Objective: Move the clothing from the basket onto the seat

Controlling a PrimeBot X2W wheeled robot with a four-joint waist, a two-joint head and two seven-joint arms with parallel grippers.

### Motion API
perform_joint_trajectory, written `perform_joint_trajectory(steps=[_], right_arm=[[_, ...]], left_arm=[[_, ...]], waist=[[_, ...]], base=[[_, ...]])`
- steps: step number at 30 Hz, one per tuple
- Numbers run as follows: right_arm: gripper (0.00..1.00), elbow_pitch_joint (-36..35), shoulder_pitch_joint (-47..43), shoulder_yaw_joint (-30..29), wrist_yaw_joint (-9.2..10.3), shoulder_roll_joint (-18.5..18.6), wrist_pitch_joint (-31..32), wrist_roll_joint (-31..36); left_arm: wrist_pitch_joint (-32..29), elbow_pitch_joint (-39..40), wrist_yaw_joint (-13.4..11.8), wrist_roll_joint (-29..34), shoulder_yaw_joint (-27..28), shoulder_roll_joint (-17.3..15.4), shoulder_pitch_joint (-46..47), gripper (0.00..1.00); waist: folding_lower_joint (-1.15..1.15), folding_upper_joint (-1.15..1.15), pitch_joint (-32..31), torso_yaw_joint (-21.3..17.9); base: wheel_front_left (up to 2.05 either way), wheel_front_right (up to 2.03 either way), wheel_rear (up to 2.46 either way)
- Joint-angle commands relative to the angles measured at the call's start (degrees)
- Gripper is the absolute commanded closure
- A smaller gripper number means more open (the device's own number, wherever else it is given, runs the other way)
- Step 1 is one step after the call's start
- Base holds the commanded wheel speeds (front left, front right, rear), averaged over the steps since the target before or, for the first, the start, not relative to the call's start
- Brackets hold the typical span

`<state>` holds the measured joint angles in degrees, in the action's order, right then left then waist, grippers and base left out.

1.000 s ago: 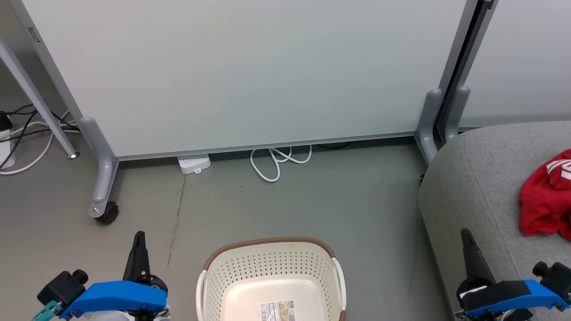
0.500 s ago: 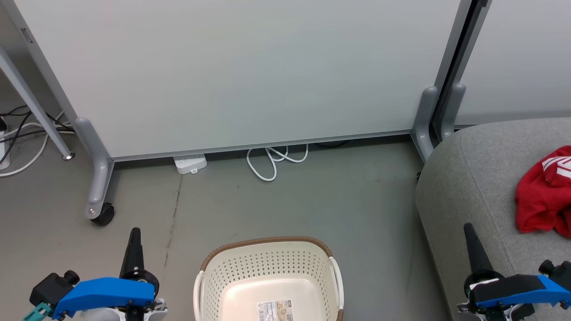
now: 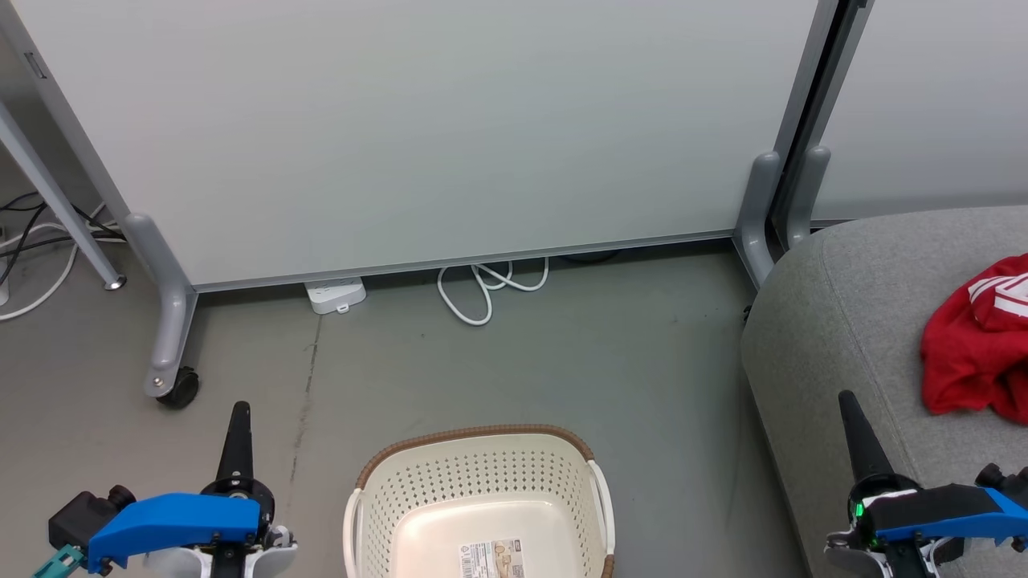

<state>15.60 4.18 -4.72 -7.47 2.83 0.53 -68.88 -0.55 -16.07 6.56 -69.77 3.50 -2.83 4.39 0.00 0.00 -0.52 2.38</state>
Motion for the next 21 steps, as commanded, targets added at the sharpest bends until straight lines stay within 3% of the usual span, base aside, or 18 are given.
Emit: perform_joint_trajectory(steps=[1, 21], right_arm=[[1.00, -0.7, 1.0, -0.2, -0.03, 0.1, 0.4, -1.3], [1.00, -1.2, 1.8, -1.0, -0.04, 0.1, 3.0, -11.4]], left_arm=[[-0.4, 0.7, 0.4, -1.1, 0.5, -0.1, 1.3, 1.00], [-3.0, 1.3, 0.7, -10.9, 1.7, -0.1, 1.7, 1.00]], waist=[[0.00, 0.00, 0.0, 0.0], [0.00, 0.00, 0.3, -1.0]], base=[[0.00, 0.00, 0.00], [0.00, 0.00, 0.00]])
